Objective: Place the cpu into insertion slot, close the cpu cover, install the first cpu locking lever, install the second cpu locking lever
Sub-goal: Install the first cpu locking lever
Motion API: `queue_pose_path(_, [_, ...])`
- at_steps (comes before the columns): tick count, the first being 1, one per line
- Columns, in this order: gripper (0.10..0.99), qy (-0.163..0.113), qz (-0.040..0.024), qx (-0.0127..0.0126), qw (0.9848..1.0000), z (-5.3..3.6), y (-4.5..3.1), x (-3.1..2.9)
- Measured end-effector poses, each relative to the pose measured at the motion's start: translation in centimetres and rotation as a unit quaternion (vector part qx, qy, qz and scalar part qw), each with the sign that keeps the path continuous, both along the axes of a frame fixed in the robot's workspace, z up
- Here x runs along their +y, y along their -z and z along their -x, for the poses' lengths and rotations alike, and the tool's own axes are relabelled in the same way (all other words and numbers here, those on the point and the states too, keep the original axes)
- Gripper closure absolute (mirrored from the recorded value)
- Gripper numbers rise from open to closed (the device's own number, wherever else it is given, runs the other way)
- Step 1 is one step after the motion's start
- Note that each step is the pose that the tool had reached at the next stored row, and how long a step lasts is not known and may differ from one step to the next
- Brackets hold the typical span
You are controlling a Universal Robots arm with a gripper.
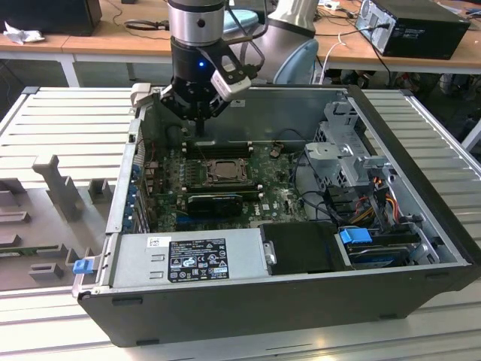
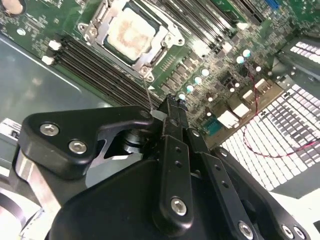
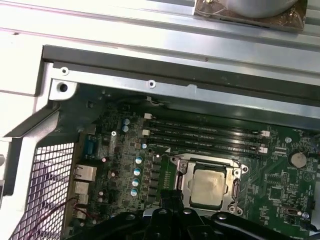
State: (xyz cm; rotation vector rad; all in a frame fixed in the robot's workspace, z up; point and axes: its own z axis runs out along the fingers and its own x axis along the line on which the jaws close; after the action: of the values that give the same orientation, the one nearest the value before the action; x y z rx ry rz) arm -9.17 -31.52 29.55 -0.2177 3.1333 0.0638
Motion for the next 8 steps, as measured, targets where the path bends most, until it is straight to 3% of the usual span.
queue_pose_path(3, [0.980, 0.000, 0.0000, 0.0000, 1.0000, 0.96, 0.28, 0.00])
queue_pose_path(5, [0.980, 0.010, 0.0000, 0.0000, 0.9999, 1.24, 0.94, 0.00])
queue_pose_path(6, [0.980, 0.043, 0.0000, 0.0000, 0.9991, 1.26, 1.86, 0.00])
queue_pose_path(8, [0.980, 0.043, -0.0006, 0.0001, 0.9991, 1.29, 2.45, 0.01])
